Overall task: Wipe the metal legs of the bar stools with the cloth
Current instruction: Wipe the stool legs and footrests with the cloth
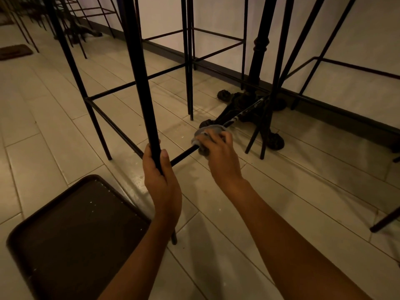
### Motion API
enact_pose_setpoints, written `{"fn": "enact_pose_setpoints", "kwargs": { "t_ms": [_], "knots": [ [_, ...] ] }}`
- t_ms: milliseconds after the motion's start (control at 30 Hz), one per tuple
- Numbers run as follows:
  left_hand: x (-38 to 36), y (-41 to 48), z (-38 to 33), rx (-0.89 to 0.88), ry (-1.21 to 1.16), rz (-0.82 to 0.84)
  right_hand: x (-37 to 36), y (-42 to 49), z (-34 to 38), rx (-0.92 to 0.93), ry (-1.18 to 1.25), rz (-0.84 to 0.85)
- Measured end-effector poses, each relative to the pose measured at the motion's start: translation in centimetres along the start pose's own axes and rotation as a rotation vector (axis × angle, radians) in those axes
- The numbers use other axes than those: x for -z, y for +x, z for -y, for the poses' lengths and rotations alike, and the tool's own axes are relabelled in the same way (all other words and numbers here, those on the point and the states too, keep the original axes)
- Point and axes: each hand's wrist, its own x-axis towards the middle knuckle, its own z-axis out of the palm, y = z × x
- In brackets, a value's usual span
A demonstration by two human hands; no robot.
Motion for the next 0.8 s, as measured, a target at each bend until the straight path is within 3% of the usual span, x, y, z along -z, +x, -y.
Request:
{"fn": "enact_pose_setpoints", "kwargs": {
  "t_ms": [300,433,567,633,700,800],
  "knots": [
    [0.0,0.0,0.9,-0.056,0.015,0.026,-0.4,-0.5,0.9,-0.057,-0.015,0.049],
    [0.4,-1.2,1.0,-0.334,0.265,0.062,-0.2,-0.2,0.4,-0.043,-0.004,0.041],
    [-0.4,-2.2,0.5,-0.650,0.420,0.308,-0.2,0.0,0.0,-0.032,-0.069,0.068],
    [-1.5,-1.7,-0.2,-0.623,0.464,0.420,0.0,0.2,-0.2,0.003,-0.104,0.077],
    [-2.6,-0.2,-1.0,-0.435,0.547,0.534,0.4,0.4,-0.6,0.008,-0.116,0.084],
    [-4.1,2.4,-1.1,-0.300,0.829,0.659,1.0,1.0,-0.9,-0.045,-0.065,0.054]
  ]
}}
